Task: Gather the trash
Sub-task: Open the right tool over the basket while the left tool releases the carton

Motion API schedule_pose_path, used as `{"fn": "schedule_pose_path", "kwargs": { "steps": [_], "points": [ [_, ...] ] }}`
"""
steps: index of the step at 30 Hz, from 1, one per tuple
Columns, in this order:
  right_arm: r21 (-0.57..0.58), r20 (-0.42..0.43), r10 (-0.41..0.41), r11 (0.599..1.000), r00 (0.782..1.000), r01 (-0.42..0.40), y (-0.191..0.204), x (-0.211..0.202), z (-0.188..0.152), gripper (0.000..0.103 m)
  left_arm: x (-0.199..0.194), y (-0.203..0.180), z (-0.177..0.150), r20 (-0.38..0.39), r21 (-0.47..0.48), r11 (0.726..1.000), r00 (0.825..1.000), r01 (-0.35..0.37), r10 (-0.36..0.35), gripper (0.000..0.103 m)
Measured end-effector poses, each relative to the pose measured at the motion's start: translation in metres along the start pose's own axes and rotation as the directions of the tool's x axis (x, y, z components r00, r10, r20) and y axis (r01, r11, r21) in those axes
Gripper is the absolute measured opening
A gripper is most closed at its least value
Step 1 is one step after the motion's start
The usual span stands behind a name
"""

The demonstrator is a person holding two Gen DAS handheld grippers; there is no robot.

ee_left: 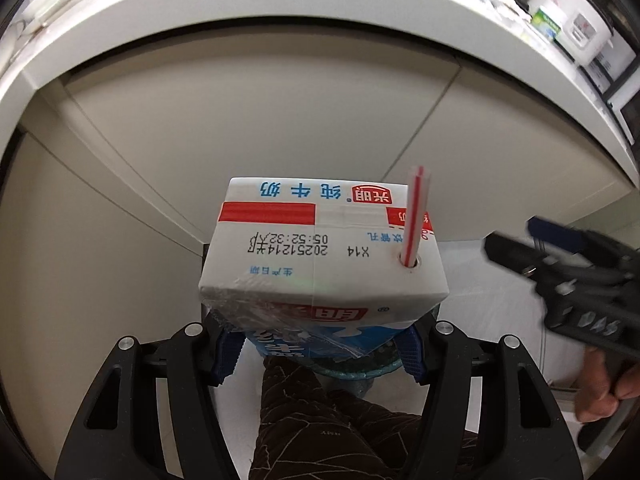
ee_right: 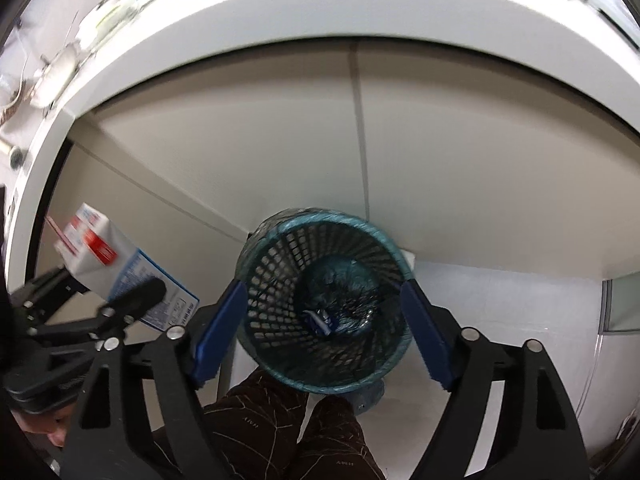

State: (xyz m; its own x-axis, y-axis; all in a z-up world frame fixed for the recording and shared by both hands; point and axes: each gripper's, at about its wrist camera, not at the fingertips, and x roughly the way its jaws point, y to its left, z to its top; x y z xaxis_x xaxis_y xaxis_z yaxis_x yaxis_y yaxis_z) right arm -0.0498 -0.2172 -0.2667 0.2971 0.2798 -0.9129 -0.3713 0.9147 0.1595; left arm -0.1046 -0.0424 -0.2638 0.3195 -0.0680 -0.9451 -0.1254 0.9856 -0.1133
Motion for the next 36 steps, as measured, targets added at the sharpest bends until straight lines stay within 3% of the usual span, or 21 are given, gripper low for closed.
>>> {"fn": "schedule_pose_path", "kwargs": {
  "steps": [5, 18, 31, 36],
  "points": [
    [0.059, 0.046, -0.044, 0.997, 0.998, 0.041, -0.027, -0.019, -0.001, 0.084, 0.018, -0.019, 0.0, -0.019, 0.037, 0.999, 1.0, 0.011, -0.011, 0.062],
    [0.146, 0.08, -0.099, 0.985, 0.992, 0.087, -0.08, -0.046, -0.011, 0.085, 0.042, -0.055, -0.001, -0.059, 0.075, 0.996, 0.997, 0.044, -0.04, 0.063],
    [0.139, 0.09, -0.103, 0.986, 0.991, 0.089, -0.082, -0.045, -0.007, 0.085, 0.024, -0.042, 0.0, -0.012, 0.049, 0.997, 0.998, 0.061, -0.06, 0.097],
    [0.135, 0.124, -0.111, 0.986, 0.986, 0.094, -0.08, -0.055, 0.004, 0.087, -0.002, -0.045, 0.008, 0.035, 0.05, 0.996, 0.996, 0.077, -0.079, 0.097]
  ]
}}
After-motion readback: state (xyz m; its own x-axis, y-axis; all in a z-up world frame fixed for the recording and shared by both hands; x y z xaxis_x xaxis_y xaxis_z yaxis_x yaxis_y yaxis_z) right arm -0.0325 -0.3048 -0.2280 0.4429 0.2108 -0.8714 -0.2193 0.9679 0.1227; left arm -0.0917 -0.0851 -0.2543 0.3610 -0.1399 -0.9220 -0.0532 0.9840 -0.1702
